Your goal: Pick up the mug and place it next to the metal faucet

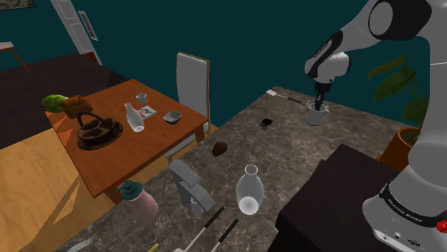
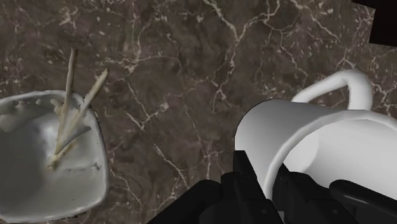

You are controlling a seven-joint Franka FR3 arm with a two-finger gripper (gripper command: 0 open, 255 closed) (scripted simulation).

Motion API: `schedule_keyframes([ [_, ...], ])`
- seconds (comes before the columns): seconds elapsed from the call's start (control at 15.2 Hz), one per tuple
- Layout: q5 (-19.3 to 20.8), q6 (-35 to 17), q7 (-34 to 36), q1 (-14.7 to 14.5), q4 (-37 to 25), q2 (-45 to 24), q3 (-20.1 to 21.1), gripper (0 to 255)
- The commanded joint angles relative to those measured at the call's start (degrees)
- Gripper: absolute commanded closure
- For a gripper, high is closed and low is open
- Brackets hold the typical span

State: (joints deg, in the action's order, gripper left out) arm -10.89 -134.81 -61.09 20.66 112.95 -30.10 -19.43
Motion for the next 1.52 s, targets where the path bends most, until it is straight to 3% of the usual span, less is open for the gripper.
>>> schedule_keyframes([
  [0.0, 0.50, 1.23, 0.26, -0.23, -0.09, 1.17, -0.38, 255],
  [1.45, 5.52, 14.51, 3.09, -2.29, -2.99, 12.19, -3.08, 255],
])
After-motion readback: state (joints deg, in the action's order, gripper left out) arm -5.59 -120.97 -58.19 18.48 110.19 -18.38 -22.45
